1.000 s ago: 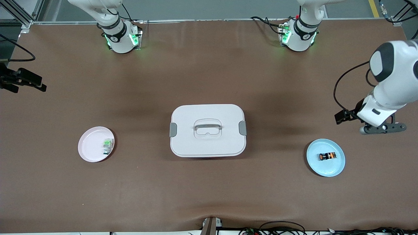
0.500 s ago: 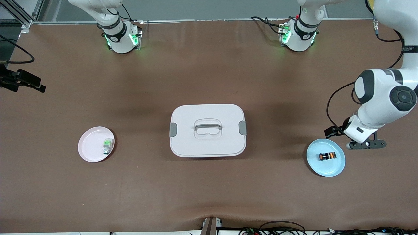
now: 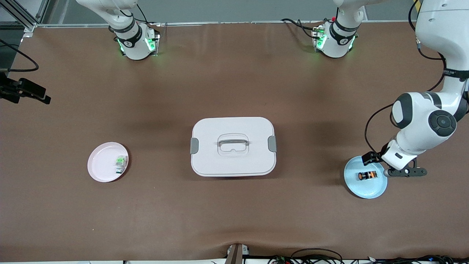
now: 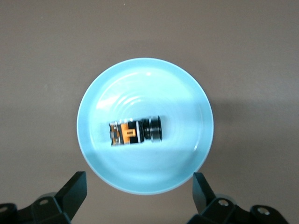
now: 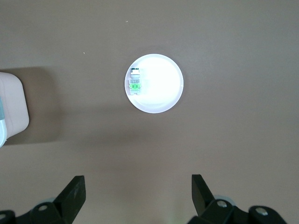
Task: Transfer orange switch to right arm and place
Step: 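Lower the left gripper and close it on the orange switch, then lift the orange switch with the left gripper toward the white box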
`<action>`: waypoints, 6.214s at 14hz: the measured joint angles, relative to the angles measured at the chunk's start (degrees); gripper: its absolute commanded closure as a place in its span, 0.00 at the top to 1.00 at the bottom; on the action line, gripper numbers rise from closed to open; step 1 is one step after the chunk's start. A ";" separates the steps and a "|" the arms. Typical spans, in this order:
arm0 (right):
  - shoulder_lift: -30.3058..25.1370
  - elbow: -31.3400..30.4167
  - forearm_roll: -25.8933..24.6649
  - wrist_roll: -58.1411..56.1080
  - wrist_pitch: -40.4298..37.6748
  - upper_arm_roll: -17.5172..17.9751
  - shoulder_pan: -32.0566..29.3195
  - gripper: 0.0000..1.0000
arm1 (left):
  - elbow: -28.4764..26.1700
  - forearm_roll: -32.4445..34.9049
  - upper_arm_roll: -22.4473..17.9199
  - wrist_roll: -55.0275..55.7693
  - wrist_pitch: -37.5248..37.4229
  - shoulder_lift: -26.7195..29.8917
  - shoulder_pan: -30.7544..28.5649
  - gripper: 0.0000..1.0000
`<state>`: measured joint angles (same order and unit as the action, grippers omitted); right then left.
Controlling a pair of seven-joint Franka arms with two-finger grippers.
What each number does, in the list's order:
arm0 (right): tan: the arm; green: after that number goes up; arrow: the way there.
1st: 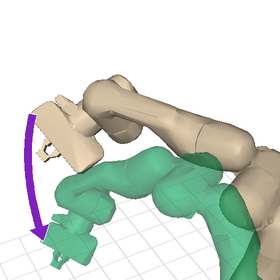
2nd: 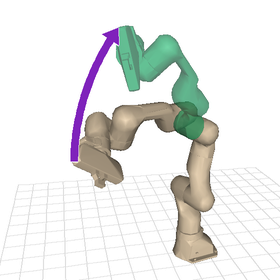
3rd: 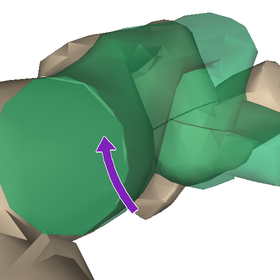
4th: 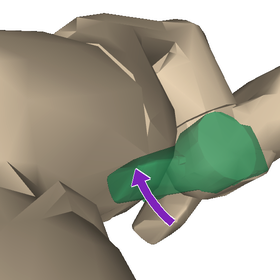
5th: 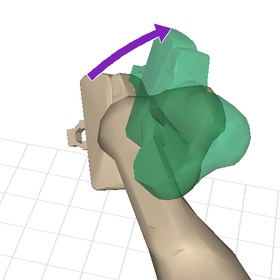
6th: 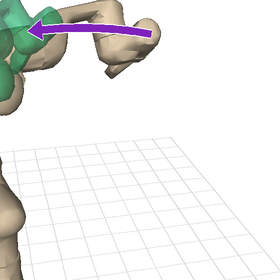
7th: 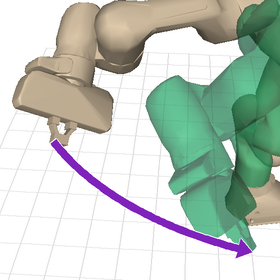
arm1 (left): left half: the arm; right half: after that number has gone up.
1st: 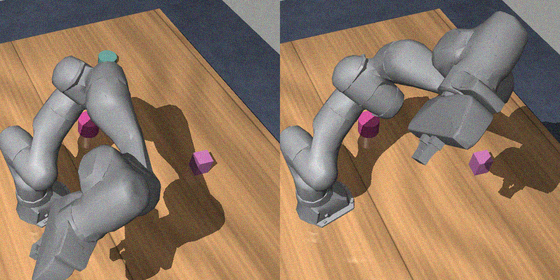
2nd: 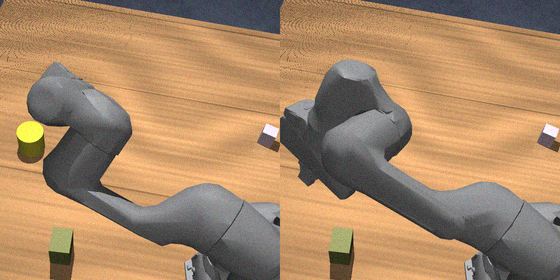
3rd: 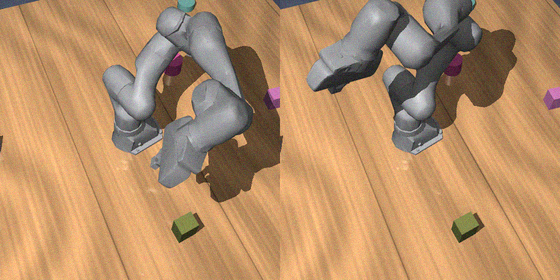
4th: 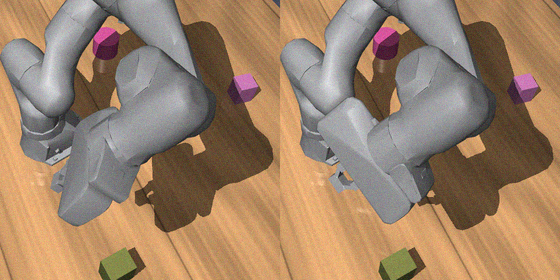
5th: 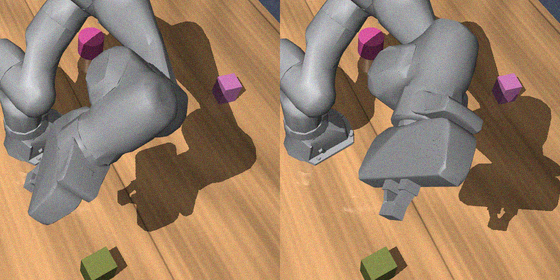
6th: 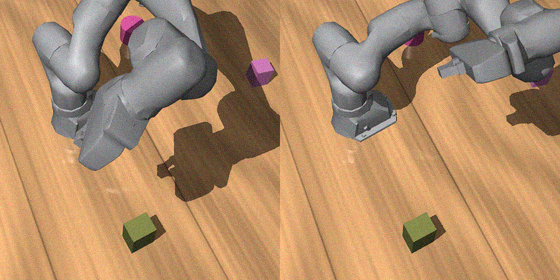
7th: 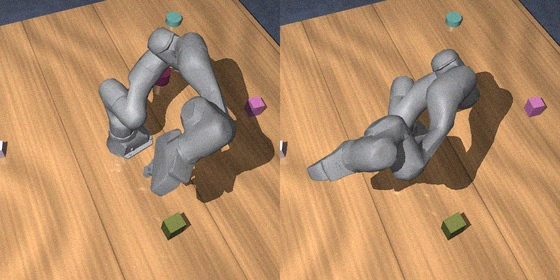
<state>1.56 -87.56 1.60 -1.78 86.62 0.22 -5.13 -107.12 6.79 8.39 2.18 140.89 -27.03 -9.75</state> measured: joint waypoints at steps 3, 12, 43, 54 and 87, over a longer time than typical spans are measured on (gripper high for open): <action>0.00 0.01 -0.29 0.00 0.10 0.04 0.26 1.00 | 0.73 0.01 -0.01 -0.54 2.91 -3.31 -1.09 1.00; 0.00 0.02 -0.35 0.00 0.17 0.04 0.34 1.00 | 5.01 0.01 0.36 -2.91 3.14 -8.21 -3.08 1.00; 0.00 0.02 -0.37 0.00 0.18 0.03 0.34 1.00 | 8.05 -1.15 0.97 -2.72 5.42 -13.68 -2.54 0.90; 0.00 0.02 -0.37 0.00 0.18 0.03 0.34 1.00 | 8.13 -2.43 0.97 -2.71 5.42 -13.88 -2.39 0.34; 0.04 1.39 -3.61 -0.41 -0.05 -0.32 0.27 1.00 | 11.61 -17.35 26.05 35.88 -19.57 2.98 -2.26 0.14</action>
<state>1.61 -86.16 -2.01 -2.18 86.57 -0.10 -4.86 -95.51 -10.56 34.44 38.07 121.32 -24.05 -12.01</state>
